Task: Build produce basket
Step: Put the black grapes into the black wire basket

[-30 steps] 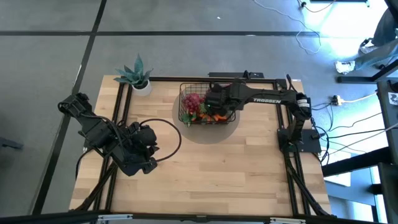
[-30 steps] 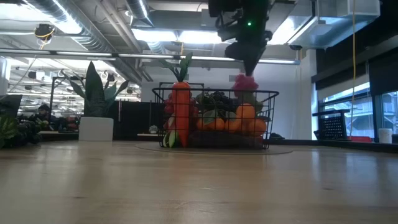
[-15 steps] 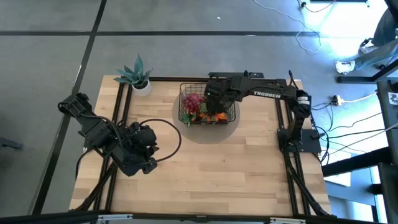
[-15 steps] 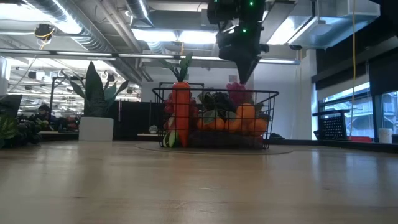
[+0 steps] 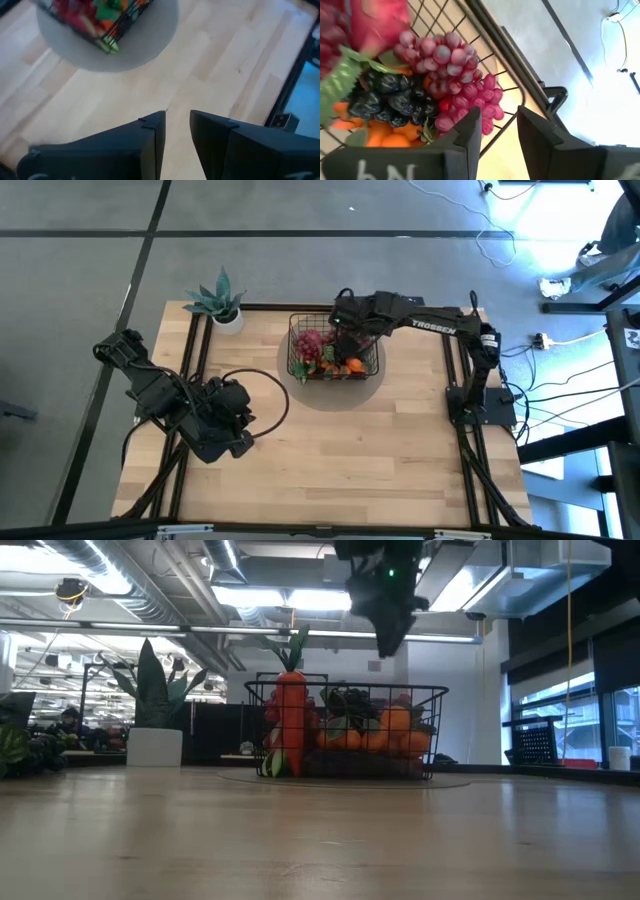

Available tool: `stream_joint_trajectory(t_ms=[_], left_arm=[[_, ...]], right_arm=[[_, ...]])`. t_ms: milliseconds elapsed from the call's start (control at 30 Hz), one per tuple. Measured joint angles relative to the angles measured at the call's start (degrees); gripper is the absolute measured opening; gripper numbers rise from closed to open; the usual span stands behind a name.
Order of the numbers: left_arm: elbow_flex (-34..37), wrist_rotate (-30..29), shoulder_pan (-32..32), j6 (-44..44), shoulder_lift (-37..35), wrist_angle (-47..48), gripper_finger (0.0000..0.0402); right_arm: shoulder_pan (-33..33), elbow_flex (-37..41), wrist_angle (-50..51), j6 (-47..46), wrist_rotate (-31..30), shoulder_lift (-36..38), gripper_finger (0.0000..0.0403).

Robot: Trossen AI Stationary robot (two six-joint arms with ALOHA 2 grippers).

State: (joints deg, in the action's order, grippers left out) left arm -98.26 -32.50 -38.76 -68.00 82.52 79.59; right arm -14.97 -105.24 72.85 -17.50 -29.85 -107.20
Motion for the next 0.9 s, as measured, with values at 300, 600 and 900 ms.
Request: stream_joint_trajectory(t_ms=[300, 600, 900], left_arm=[[5.2, 5.5, -0.5, -32.0, -0.1, 10.2, 0.0077], [22.0, 10.5, 0.4, -46.9, -0.2, 10.4, 0.0076], [36.2, 10.6, 7.3, -51.5, -0.1, 9.1, 0.0076]], right_arm=[[7.1, -14.0, 7.3, -0.2, 0.1, 0.0, 0.0112], [17.4, -26.6, 7.9, 0.1, 0.0, 0.1, 0.0112], [23.4, -29.8, 8.0, -0.1, 0.0, 0.1, 0.0112]])
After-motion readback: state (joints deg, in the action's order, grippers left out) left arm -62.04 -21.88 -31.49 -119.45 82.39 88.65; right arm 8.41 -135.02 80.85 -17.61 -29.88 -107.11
